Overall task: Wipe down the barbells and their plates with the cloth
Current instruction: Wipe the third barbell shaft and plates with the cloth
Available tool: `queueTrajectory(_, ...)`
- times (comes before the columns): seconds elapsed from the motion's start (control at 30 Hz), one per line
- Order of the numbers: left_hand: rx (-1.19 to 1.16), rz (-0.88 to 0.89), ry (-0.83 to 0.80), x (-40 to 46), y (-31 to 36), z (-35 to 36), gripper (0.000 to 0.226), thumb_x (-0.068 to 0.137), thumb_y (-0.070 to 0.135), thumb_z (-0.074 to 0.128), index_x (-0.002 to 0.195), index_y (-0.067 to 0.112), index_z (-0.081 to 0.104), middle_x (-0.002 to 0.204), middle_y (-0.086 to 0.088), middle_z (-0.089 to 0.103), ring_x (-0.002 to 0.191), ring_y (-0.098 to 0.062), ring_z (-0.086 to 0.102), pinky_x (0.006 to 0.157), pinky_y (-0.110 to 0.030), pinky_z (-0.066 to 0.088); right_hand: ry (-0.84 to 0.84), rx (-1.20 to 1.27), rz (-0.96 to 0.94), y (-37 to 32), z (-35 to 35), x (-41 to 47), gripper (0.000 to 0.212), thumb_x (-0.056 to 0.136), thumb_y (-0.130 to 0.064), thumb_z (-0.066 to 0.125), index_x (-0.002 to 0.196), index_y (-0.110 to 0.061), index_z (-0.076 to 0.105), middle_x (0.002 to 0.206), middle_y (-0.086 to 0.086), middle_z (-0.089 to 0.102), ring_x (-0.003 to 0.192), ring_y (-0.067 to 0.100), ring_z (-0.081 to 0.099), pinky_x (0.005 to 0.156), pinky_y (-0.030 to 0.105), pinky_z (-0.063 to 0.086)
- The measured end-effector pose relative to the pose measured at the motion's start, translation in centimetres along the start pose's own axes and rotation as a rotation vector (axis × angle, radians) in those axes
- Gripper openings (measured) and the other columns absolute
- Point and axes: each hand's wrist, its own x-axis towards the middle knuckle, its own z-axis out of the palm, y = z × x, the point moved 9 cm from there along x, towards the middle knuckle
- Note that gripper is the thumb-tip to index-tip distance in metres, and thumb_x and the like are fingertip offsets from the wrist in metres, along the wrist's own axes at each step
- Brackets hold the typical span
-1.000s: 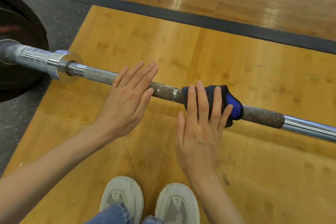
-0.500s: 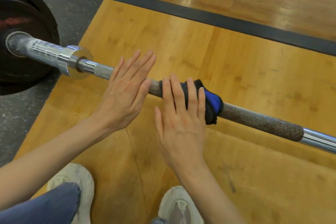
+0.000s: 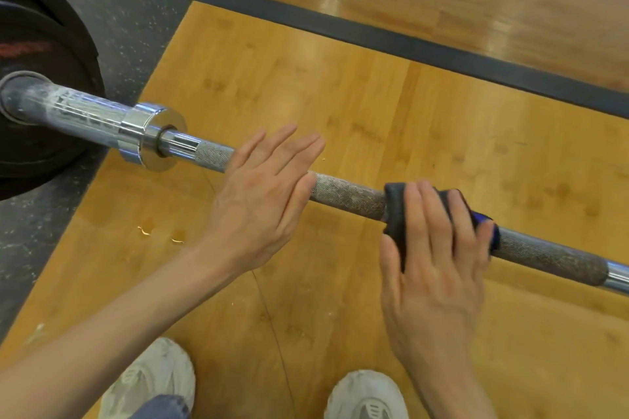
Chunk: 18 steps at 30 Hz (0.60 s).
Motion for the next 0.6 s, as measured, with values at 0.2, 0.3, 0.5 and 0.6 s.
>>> queueTrajectory(0.2, 0.022, 0.024, 0.010, -0.2, 0.1, 0.3, 0.054, 0.109, 0.033, 0.020, 0.143, 0.011, 0.054, 0.146, 0.001, 0.055, 0.143, -0.022, 0.042, 0.121, -0.039, 0.019, 0.025, 0.117, 0.046, -6.5, 1.8, 1.4, 0.052, 0.105, -0.027, 0.035, 0.152, -0.006, 0.041, 0.155, 0.006, 0.044, 0.147, 0.035, 0.033, 0.125, 0.050, 0.011)
queueTrajectory(0.3, 0.013, 0.028, 0.010, -0.3, 0.2, 0.2, 0.053, 0.109, 0.032, 0.021, 0.142, 0.011, 0.056, 0.144, 0.000, 0.057, 0.141, -0.022, 0.045, 0.121, -0.040, 0.020, 0.023, 0.078, -0.082, -5.8, 1.0, 1.8, 0.048, 0.105, -0.023, 0.035, 0.151, -0.013, 0.045, 0.154, 0.001, 0.047, 0.143, 0.026, 0.041, 0.121, 0.044, 0.025)
queueTrajectory(0.5, 0.002, 0.053, -0.034, 0.4, 0.1, 0.2, 0.049, 0.107, 0.030, 0.028, 0.137, 0.010, 0.061, 0.139, -0.002, 0.062, 0.141, -0.025, 0.045, 0.123, -0.043, 0.015, 0.068, 0.072, -0.073, -5.0, 1.1, 3.3, 0.042, 0.109, -0.021, 0.030, 0.134, -0.010, 0.062, 0.133, 0.000, 0.064, 0.128, 0.023, 0.055, 0.119, 0.041, 0.029)
queueTrajectory(0.6, -0.017, 0.066, -0.024, 0.3, 0.2, 0.1, 0.049, 0.108, 0.030, 0.028, 0.136, 0.011, 0.062, 0.138, -0.002, 0.063, 0.138, -0.025, 0.049, 0.119, -0.043, 0.022, 0.046, 0.089, -0.081, -5.0, 1.2, 2.9, 0.041, 0.110, -0.024, 0.032, 0.133, -0.007, 0.060, 0.130, 0.003, 0.064, 0.127, 0.023, 0.055, 0.119, 0.041, 0.029)
